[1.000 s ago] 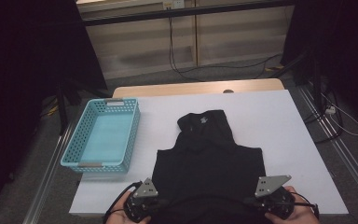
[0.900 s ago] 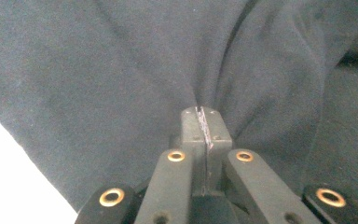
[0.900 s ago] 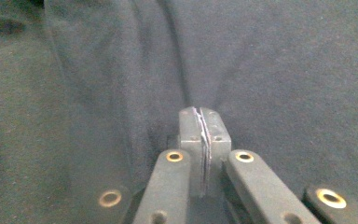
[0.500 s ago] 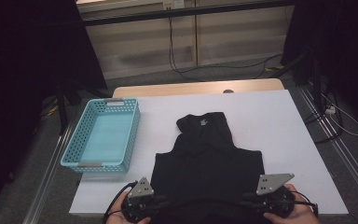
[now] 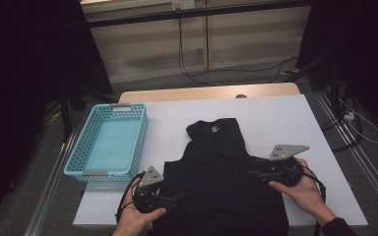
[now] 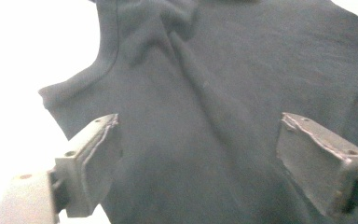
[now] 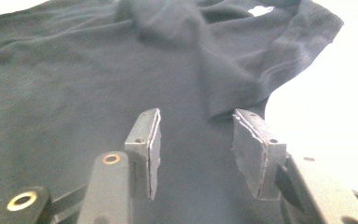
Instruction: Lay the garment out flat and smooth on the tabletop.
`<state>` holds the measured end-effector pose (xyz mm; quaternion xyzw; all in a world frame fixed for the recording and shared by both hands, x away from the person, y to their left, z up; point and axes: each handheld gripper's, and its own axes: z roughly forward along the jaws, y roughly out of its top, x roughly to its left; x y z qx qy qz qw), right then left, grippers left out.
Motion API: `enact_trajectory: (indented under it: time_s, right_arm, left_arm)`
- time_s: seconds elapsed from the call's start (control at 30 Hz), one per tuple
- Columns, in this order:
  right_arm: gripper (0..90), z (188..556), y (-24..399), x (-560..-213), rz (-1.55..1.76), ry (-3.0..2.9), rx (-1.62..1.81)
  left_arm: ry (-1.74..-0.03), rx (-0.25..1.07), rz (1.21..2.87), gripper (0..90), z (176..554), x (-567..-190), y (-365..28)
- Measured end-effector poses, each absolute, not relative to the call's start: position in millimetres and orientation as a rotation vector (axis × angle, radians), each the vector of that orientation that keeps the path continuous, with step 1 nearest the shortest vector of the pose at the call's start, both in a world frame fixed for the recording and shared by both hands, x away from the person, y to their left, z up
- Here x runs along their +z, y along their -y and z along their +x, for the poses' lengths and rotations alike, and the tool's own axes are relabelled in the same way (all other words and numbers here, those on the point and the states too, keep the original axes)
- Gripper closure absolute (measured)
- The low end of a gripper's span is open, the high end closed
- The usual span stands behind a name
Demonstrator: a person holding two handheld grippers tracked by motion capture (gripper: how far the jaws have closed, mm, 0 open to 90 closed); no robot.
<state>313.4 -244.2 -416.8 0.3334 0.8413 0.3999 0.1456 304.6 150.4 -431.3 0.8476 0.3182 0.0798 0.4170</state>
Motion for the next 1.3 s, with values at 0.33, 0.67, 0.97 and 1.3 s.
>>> enact_trajectory:
  time_s: [0.33,0.67,0.97,1.3]
  right_arm:
    - [54.0,380,245,-411,1.057,-2.320,1.153]
    - [63.0,441,235,-424,1.093,-2.304,1.091]
    - [69.1,479,226,-443,1.148,-2.317,1.027]
    - [58.4,492,209,-459,1.089,-2.362,0.958]
  left_arm:
    - [-0.764,0.289,2.047,5.5,299,-429,-157]
    - [-0.732,0.317,2.026,4.6,285,-422,-173]
    - [-0.722,0.330,2.061,5.2,287,-426,-170]
    - [-0.707,0.320,2.089,6.0,287,-429,-165]
